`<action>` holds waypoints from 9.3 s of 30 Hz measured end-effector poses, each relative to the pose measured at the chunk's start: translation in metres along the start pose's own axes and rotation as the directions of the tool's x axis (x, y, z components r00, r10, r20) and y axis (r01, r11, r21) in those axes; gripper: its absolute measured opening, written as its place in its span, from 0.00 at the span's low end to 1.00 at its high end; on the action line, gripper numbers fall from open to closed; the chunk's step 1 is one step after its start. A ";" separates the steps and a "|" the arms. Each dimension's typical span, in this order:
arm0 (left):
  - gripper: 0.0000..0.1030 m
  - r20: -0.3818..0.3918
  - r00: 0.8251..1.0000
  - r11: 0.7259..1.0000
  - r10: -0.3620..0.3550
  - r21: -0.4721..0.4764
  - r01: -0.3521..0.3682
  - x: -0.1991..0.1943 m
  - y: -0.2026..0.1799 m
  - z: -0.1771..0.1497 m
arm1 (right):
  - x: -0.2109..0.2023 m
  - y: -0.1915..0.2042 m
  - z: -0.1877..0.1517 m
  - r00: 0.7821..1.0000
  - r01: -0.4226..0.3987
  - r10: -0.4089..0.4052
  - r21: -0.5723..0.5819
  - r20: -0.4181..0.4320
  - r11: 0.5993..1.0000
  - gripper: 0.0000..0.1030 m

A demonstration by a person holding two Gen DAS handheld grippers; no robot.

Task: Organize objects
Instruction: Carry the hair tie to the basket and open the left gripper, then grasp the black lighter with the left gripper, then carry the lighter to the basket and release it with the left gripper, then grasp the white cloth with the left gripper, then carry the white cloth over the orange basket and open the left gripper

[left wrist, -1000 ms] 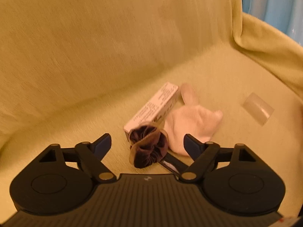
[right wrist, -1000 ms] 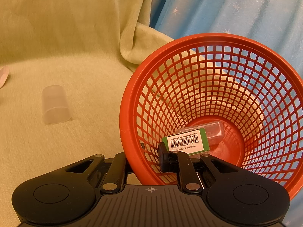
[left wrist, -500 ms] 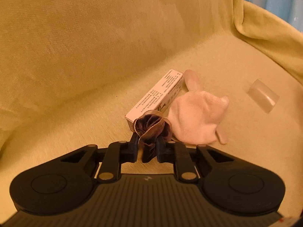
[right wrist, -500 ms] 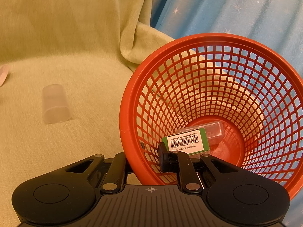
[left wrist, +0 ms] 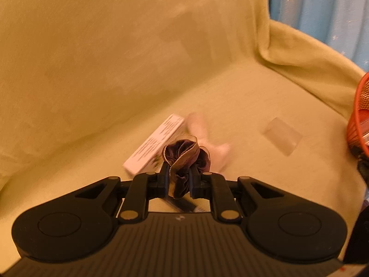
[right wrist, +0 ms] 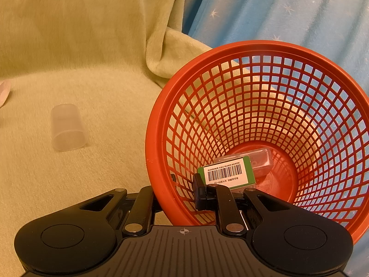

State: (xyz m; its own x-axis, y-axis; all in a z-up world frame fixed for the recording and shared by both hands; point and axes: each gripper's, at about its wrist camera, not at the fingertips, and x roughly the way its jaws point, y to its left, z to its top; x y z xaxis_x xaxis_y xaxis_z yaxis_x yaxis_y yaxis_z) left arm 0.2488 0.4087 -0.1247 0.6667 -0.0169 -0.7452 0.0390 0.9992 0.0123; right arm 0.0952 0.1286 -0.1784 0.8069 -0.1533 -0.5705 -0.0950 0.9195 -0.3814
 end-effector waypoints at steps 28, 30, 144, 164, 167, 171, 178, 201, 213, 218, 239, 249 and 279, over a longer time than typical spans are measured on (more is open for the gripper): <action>0.12 0.080 0.966 0.966 -0.246 0.096 0.238 -0.024 -0.113 0.061 | 0.001 0.001 0.003 1.000 -0.001 0.001 0.004 0.001 1.000 0.11; 0.12 0.084 0.961 0.961 -0.265 0.106 0.256 -0.026 -0.121 0.066 | 0.001 0.000 0.003 1.000 -0.001 0.001 0.004 0.001 1.000 0.11; 0.17 -0.062 0.996 0.995 -0.058 0.080 0.063 0.018 -0.054 -0.059 | 0.004 0.000 0.001 1.000 -0.006 0.006 0.009 0.006 1.000 0.12; 0.17 0.048 0.966 0.955 -0.254 0.173 0.242 -0.022 -0.107 0.020 | 0.004 0.001 0.002 1.000 -0.007 0.007 0.009 0.006 1.000 0.12; 0.17 0.055 0.946 0.928 -0.320 0.221 0.301 -0.029 -0.124 0.035 | 0.004 0.001 0.001 1.000 -0.008 0.008 0.010 0.007 1.000 0.12; 0.17 0.048 0.905 0.871 -0.423 0.299 0.391 -0.038 -0.159 0.057 | 0.003 0.000 0.001 1.000 -0.009 0.008 0.010 0.007 1.000 0.12; 0.17 0.035 0.826 0.757 -0.562 0.425 0.497 -0.049 -0.241 0.091 | 0.002 0.000 0.002 1.000 -0.009 0.009 0.018 0.010 1.000 0.12; 0.37 0.154 0.961 0.967 -0.229 0.152 0.206 -0.037 -0.094 0.100 | 0.003 0.013 0.009 1.000 -0.010 0.010 0.023 0.009 1.000 0.12; 0.50 0.054 0.998 1.000 -0.012 -0.023 0.013 0.006 -0.013 0.027 | -0.002 0.010 0.004 1.000 -0.006 0.006 0.014 0.007 1.000 0.12; 0.64 0.012 1.000 1.000 -0.020 0.008 0.020 0.033 -0.026 0.006 | -0.001 0.009 0.003 1.000 -0.007 0.006 0.014 0.007 1.000 0.12; 0.19 -0.032 0.999 0.981 0.034 0.193 -0.027 0.070 -0.055 0.001 | 0.000 0.008 0.001 1.000 -0.006 0.006 0.010 0.006 1.000 0.12; 0.14 -0.022 0.999 0.992 -0.034 0.122 0.036 0.038 -0.054 0.005 | 0.000 0.006 0.000 1.000 -0.007 0.007 0.010 0.006 1.000 0.12; 0.14 0.112 0.972 0.977 -0.205 0.076 0.197 -0.024 -0.122 0.044 | -0.001 0.008 0.001 1.000 -0.009 0.009 0.013 0.005 1.000 0.12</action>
State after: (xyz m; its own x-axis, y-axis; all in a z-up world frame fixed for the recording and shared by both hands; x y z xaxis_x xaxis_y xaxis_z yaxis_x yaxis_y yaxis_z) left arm 0.2606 0.2860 -0.0788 0.7236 -0.2250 -0.6525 0.2261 0.9705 -0.0839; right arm 0.0941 0.1362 -0.1800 0.8090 -0.1430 -0.5701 -0.0949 0.9254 -0.3668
